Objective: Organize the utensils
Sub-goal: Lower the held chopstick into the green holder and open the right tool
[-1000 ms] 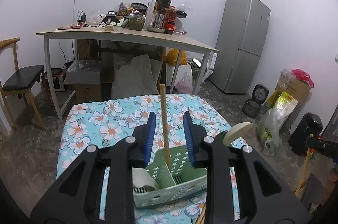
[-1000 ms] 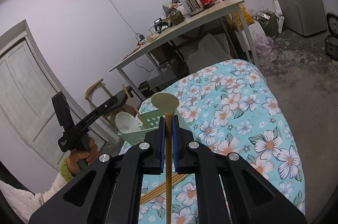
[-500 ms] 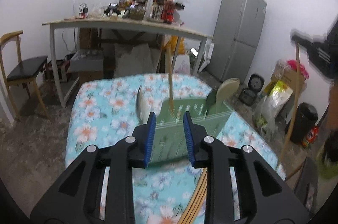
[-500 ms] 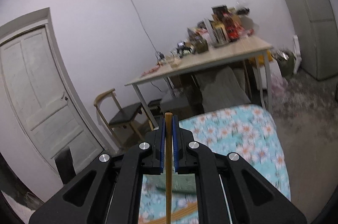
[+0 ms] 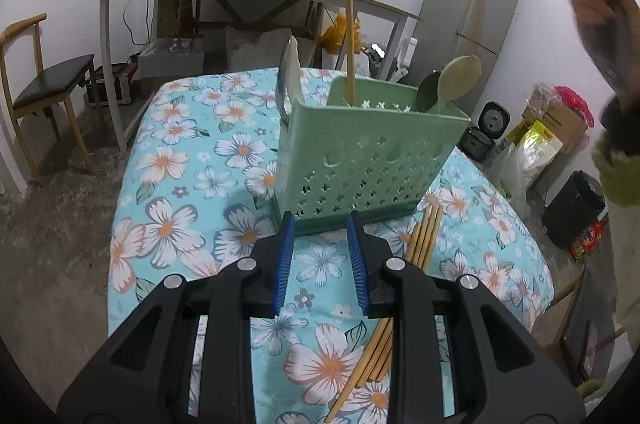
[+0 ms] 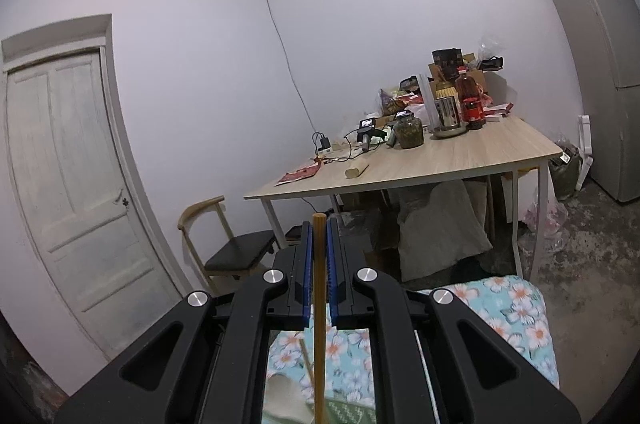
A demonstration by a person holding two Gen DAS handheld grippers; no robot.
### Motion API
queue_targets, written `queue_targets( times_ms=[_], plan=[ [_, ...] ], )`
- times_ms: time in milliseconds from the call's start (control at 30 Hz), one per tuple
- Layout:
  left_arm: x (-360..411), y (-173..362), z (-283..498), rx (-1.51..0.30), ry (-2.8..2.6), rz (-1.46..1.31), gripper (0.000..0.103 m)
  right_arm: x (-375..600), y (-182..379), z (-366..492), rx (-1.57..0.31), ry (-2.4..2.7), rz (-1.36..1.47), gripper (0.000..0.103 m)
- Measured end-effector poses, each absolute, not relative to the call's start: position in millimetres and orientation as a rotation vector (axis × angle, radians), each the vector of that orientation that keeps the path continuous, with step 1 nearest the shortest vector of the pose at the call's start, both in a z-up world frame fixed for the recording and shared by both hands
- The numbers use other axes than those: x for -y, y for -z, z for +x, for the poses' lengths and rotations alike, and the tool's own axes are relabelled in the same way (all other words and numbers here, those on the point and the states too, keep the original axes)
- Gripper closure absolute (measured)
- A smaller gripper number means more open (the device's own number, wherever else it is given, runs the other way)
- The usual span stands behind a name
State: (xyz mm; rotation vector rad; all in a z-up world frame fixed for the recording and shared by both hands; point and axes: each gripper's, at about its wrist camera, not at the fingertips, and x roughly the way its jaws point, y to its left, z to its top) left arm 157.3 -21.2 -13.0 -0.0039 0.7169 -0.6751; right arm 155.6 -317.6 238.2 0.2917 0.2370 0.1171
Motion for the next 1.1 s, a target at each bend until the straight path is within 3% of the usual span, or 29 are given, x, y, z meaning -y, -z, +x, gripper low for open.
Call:
queue_targets(
  times_ms=[333, 733, 967, 1100],
  plan=[
    [20.1, 24.9, 169.5, -0.744, 0.681, -0.011, 0.077, 293.3, -175.7, 221.0, -0.328, -0.068, 0.219, 0.096],
    [13.6, 31.6, 178.0, -0.759, 0.680, -0.043, 0.077, 285.7, -120.8, 230.5, -0.488, -0.069, 0.213, 0.095],
    [12.9, 31.2, 174.6, -0.761, 0.697, -0.054, 0.077, 304.8, -125.3, 203.0, -0.486, -0.071, 0.288, 0.067],
    [13.6, 28.5, 171.3, -0.759, 0.706, -0.059, 0.077, 314.6, -137.0, 178.4, -0.444, -0.073, 0.323, 0.064]
  ],
)
